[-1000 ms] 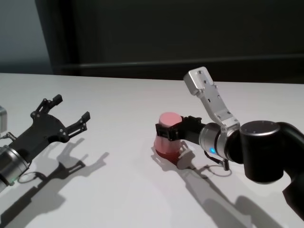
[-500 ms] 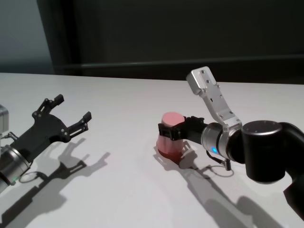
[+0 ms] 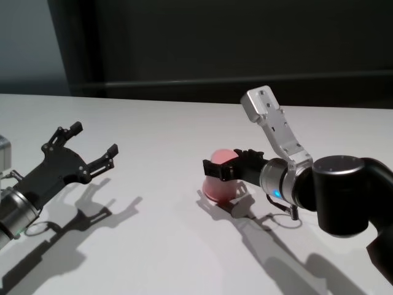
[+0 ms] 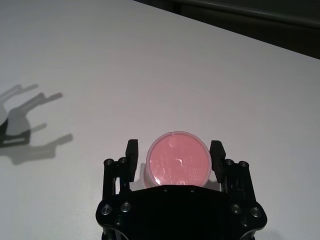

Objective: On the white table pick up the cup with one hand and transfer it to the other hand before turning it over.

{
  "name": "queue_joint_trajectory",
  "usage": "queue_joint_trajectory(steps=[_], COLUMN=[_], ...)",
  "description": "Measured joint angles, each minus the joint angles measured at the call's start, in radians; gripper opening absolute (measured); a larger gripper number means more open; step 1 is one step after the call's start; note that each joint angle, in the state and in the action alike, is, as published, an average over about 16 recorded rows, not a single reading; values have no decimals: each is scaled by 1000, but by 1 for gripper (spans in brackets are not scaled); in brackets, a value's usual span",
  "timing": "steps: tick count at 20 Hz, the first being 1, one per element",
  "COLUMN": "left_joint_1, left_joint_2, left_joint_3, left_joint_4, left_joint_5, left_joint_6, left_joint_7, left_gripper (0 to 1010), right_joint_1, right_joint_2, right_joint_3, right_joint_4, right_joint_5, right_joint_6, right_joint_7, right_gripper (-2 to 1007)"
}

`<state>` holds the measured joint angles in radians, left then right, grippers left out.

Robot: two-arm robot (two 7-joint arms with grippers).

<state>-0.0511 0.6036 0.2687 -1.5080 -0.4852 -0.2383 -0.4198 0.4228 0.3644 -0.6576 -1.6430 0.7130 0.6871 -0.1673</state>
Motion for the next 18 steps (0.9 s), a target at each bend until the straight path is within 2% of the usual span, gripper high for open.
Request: queue_joint_trajectory(steps=[9, 18], left_joint_1=[0, 0], left_joint_2=[0, 0], left_joint_3=[0, 0], left_joint_4=[0, 0], left_joint_5=[0, 0], left_joint_6=[0, 0], left_joint_7=[0, 0], left_gripper=[1001, 1001], right_joint_1=[1, 1], right_joint_2=[1, 1], right_joint_3=[-2, -3], right_joint_4=[0, -1], right_joint_5=[1, 1], right_joint_6=[-2, -3], right_joint_7=[0, 0], right_gripper=[982, 1002])
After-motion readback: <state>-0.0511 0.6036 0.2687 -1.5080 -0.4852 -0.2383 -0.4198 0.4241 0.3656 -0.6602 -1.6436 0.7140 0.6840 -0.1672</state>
